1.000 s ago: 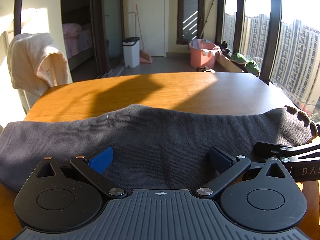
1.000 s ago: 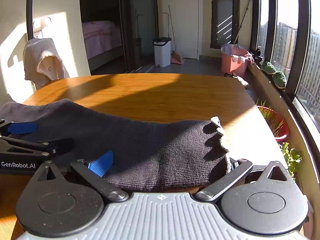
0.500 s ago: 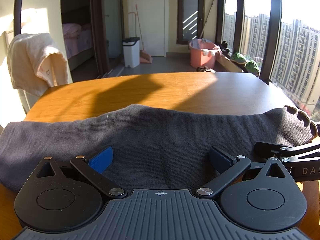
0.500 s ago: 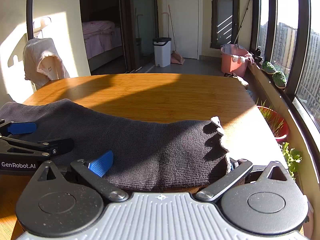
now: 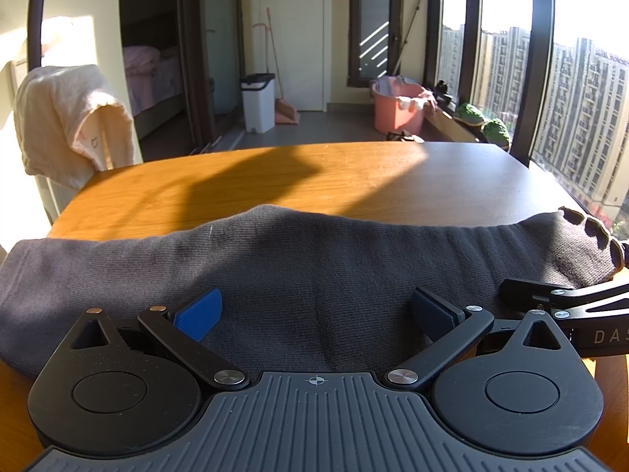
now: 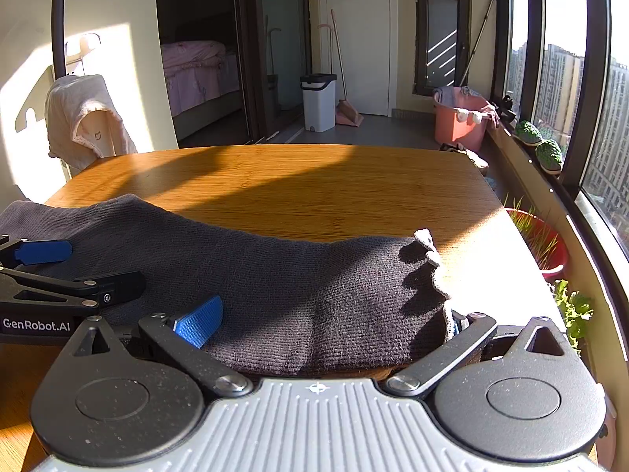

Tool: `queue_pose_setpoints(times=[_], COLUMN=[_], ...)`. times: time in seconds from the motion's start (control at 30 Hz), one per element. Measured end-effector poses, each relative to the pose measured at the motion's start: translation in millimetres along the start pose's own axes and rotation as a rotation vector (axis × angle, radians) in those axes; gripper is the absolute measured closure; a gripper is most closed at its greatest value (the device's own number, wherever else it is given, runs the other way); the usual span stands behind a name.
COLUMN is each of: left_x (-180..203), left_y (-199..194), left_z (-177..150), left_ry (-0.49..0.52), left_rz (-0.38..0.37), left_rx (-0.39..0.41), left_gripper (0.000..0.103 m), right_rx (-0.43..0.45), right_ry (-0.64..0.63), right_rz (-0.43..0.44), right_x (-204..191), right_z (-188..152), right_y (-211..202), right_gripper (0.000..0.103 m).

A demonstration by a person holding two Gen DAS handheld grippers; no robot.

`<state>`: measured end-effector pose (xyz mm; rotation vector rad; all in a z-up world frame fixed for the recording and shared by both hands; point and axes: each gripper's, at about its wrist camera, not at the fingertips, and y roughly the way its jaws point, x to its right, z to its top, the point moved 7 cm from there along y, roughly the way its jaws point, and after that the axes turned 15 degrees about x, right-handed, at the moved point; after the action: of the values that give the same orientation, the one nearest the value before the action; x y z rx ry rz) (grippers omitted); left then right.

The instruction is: Fold clothes

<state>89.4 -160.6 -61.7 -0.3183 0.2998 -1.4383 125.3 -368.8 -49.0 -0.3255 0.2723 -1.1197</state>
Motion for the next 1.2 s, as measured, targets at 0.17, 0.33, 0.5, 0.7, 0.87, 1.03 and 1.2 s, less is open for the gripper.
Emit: queue_pose_setpoints(times=[0.17,0.33,0.5,0.7,0.87,1.03,1.2], left_x=[-0.7,-0.8,-0.8,-3.4,-8.9,1.4,23.5], left_y=[0.1,0.3,0.6,-0.4,-9.8,-25.7,-19.1], left_z=[-0.1,0.0,0.0,2.2,0.7,0.7,15.8], left_ry=[0.001,0.001,0.003,-0.037,-0.118,-0.051,-0.247], left_rz=[0.0,0.001,-0.001,-0.016,-0.029,-0.114,-0.244], left_rx=[0.0,0.0,0.0,-0.026,-0.041,-0.095,-0.129], left_gripper=[0.0,0.0,0.0,0.0,0.0,0.0,0.0], right_rx=[0.0,0.0,0.001,-0.045,-0.082,0.076,0.142], right_ry=[0.0,0.0,0.009,0.029,0.003,0.071,0.231], right_rz=[0.0,0.0,-0.012,0.059,0.144,0.117,-0.008], right_x=[0.2,-0.2,-0.2,7.3,11.4,32.0,75.7], right_z=[0.1,0.2,0.2,1.0,-1.9,1.4,7.4], right_y=[-0.2,-0.2,-0.1,-7.1,-17.9,-78.6,-99.2], right_gripper=[0.0,0.0,0.0,0.0,0.0,0.0,0.034])
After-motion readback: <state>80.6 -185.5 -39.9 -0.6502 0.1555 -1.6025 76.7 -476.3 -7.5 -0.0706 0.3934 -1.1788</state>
